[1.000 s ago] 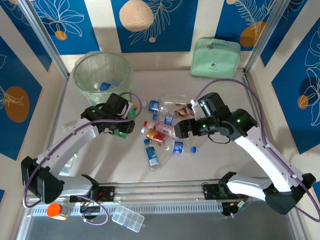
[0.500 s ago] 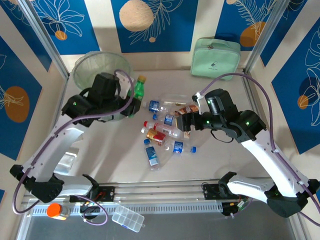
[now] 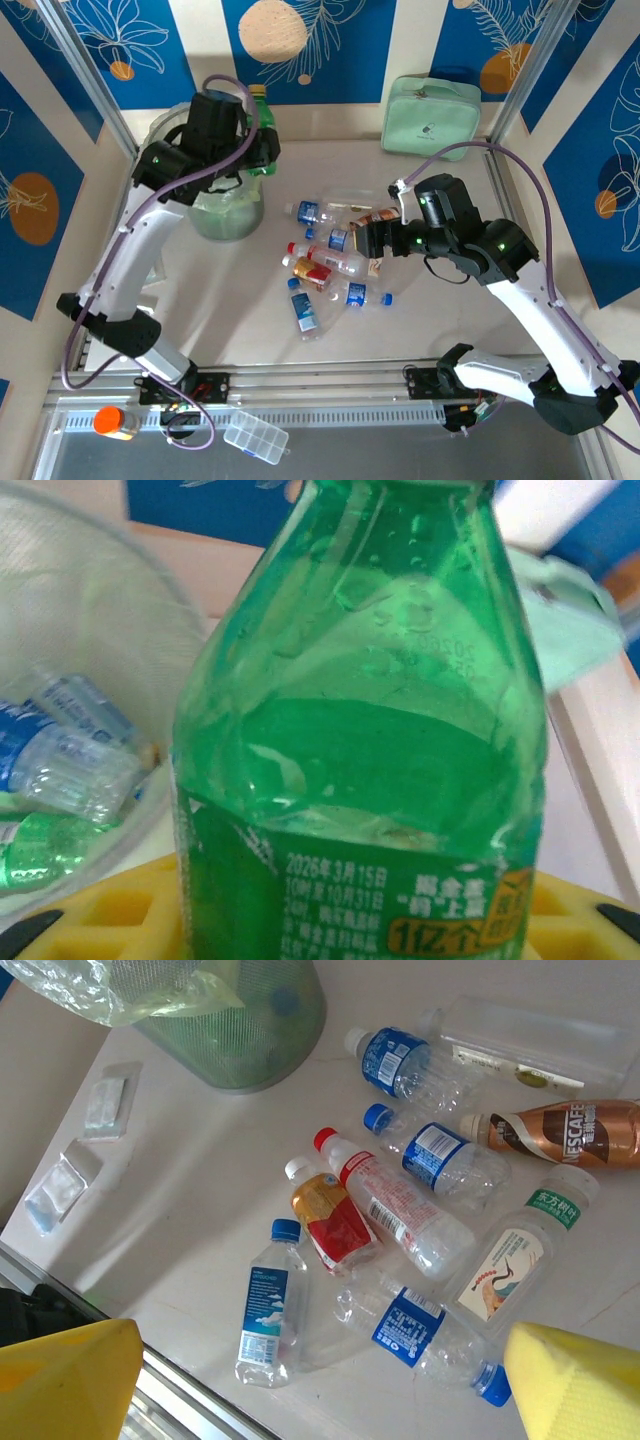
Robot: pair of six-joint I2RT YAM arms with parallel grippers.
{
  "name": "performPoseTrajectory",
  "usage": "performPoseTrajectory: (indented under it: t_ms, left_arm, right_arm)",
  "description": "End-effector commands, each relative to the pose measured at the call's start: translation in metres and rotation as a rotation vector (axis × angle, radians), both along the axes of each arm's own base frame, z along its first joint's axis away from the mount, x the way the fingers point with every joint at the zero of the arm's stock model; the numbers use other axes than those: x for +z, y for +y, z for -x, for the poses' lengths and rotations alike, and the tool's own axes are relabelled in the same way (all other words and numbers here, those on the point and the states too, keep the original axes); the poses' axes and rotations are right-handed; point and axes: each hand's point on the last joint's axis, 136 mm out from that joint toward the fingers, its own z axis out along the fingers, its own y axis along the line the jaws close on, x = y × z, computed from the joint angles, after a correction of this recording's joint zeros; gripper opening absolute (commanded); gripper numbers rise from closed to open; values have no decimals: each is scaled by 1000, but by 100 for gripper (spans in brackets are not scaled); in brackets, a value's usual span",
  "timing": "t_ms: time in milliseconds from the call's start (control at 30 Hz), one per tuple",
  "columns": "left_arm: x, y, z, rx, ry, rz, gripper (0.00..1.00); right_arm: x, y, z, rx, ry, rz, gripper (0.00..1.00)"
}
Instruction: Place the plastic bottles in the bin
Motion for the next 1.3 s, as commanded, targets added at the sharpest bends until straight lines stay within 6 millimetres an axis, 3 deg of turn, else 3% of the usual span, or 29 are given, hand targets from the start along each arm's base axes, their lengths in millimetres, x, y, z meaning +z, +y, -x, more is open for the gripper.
performPoseTrajectory:
  t_ms: [0, 167, 367, 567, 800, 900, 1033, 1267]
  left_arm:
    - [0, 32, -12, 257, 77, 189, 29]
    - [-21, 61, -21, 529, 185, 342, 23]
    - [-46, 76, -36, 746, 276, 453, 23]
    - [-86, 99, -58, 929, 367, 508, 23]
    - [-134, 106, -111, 914, 440, 514, 26]
    - [-155, 113, -123, 929, 476, 519, 27]
    - [-169, 110, -149, 867, 465, 533, 31]
    - [-215, 102, -156, 845, 576, 504, 42]
  right_arm:
    - [5, -3, 3, -6, -2, 1, 93]
    - [0, -5, 4, -15, 15, 8, 93]
    - [-5, -4, 4, -28, 39, 2, 94]
    - [-10, -7, 10, -45, 52, 2, 93]
    - [-10, -11, 14, -53, 54, 8, 93]
    - [-9, -13, 15, -56, 46, 14, 94]
    - [-11, -15, 15, -60, 49, 26, 94]
    - [-11, -18, 16, -62, 34, 32, 94]
